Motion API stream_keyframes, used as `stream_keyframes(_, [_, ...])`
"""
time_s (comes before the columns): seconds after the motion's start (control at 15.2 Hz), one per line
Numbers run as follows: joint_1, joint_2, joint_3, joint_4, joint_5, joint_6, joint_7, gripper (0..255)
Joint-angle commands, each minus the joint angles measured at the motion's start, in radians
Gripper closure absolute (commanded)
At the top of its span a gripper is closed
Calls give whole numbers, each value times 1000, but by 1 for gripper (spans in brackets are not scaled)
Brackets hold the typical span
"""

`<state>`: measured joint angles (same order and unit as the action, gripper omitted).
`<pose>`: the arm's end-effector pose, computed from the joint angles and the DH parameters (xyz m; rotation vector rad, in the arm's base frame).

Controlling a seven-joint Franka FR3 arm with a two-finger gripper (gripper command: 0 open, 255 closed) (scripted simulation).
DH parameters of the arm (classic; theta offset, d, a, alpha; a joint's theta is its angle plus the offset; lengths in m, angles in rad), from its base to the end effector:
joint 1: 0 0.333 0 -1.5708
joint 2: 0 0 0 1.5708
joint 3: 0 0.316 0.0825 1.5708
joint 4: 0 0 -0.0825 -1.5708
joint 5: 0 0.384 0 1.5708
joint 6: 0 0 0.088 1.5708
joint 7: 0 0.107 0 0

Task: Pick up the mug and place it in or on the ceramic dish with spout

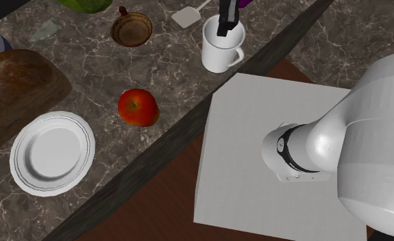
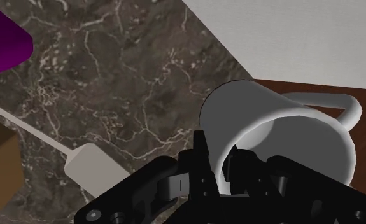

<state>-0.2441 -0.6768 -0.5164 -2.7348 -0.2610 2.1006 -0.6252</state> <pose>0.2508 -0.2359 0.3925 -3.0627 -0.1548 -0.0795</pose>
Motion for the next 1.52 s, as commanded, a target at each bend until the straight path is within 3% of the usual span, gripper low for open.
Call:
stream_keyframes(0.0, [-1, -15, 9, 15, 4, -30, 2, 255])
stream_keyframes(0.86, [7, -74, 64, 152, 38, -225, 14, 255])
stream_keyframes(1.45, [154, 302, 22, 448, 170, -149, 3, 255])
